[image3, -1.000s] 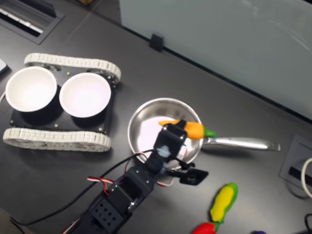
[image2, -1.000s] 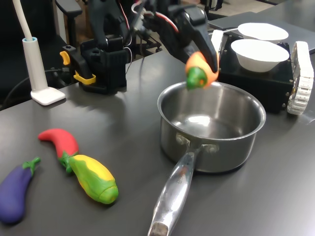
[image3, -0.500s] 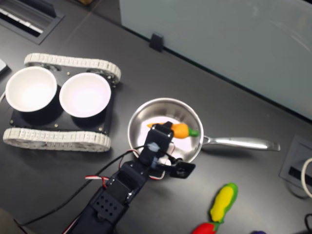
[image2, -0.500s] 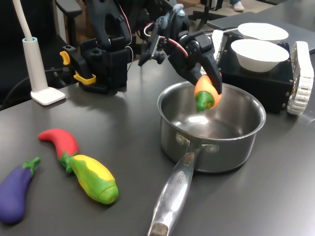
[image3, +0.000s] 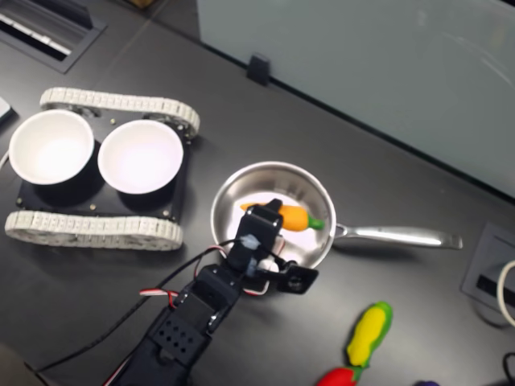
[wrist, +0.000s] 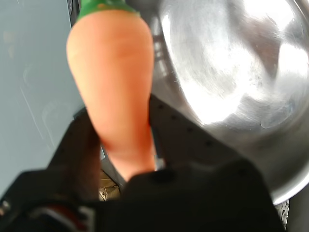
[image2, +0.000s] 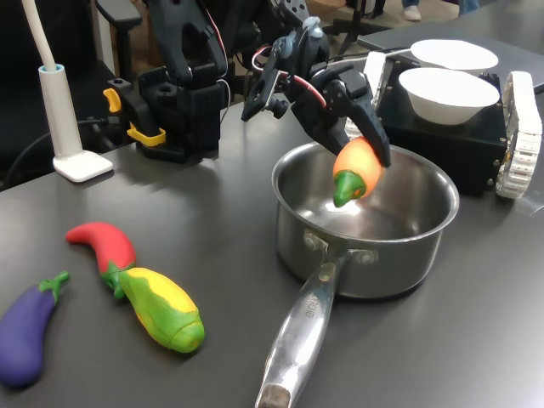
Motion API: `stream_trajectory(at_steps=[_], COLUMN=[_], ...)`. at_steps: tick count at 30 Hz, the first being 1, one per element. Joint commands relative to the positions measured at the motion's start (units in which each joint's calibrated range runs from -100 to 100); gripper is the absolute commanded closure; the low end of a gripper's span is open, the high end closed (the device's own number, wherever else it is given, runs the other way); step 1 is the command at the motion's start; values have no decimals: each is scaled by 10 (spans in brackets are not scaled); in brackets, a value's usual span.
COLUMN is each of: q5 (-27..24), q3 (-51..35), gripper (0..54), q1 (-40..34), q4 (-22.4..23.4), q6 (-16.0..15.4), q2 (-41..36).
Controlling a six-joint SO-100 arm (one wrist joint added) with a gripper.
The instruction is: Pick up the carrot and place them in the pan
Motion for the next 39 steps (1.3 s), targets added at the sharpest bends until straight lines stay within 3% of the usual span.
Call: stream_trajectory(at_steps=[1, 5, 20, 28, 30, 32, 39], q5=[14, 17, 13, 13, 14, 14, 26], q3=[-46, -52, -35, -26, -17, -12, 20], gripper=[347, 316, 154, 136, 152, 204, 463], q1=[-15, -24, -23, 0, 5, 8, 9], q4=[26, 55, 82, 72, 66, 60, 36], q6=[4, 4, 4, 4, 4, 4, 4], q2=[-39, -45, -89, -138, -161, -184, -298])
